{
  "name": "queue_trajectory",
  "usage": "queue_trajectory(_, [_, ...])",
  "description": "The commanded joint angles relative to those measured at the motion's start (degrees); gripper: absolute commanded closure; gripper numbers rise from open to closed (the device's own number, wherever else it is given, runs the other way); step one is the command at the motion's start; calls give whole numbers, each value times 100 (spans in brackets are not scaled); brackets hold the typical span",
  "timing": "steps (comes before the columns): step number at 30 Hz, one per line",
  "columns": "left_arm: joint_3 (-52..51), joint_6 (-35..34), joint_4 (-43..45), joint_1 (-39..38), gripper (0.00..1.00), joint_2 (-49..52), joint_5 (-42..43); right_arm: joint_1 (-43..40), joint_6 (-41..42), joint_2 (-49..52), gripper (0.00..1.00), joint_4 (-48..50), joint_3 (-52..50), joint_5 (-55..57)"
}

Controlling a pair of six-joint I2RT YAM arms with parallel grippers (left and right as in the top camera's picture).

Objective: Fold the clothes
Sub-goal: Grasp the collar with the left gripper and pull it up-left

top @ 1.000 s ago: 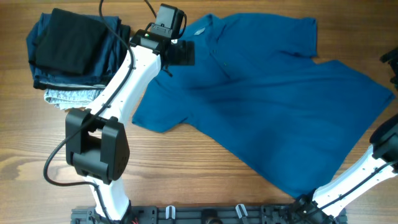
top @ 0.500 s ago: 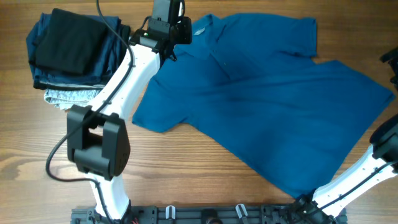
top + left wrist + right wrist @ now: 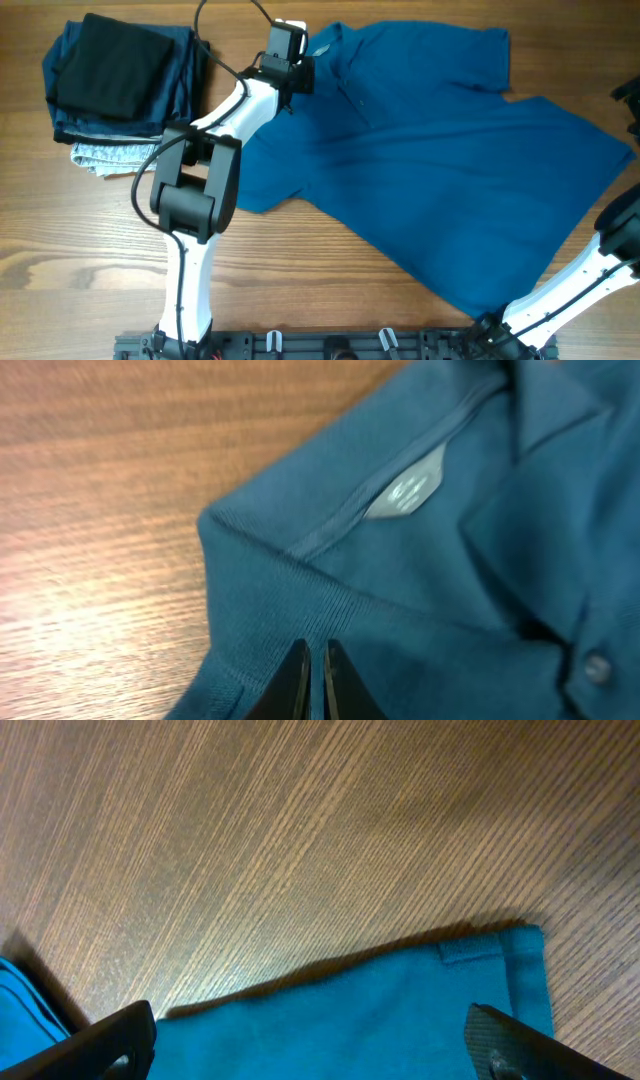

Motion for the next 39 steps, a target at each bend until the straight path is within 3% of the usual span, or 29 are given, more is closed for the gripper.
queue_trajectory(1, [81,87,-140,98,93,332,-50,24,79,-175,0,0,107,-74])
queue_trajectory(8, [79,22,-1207,518,96,369,-839,24,81,-175,1,0,107,-74])
queue_trajectory(13, [74,-640,-1971,1060,96,369,-833,24,79,-175,0,0,107,-74])
queue_trajectory(16, [76,-518,-2024,1270,96,297,-299,24,79,-175,0,0,107,-74])
queue_trajectory(22, [76,-496,-2273,1360,96,-26,-595,24,79,-175,0,0,107,-74])
queue_trajectory(28, [76,-1104,-3274,1360,96,-20,-702,26,81,-175,0,0,107,-74])
queue_trajectory(33, [76,-1285,-3482,1368,96,-55,-706,24,79,-175,0,0,107,-74])
queue_trajectory(39, [76,-1287,-3506,1209,96,-1145,-697,24,81,-175,1,0,107,-74])
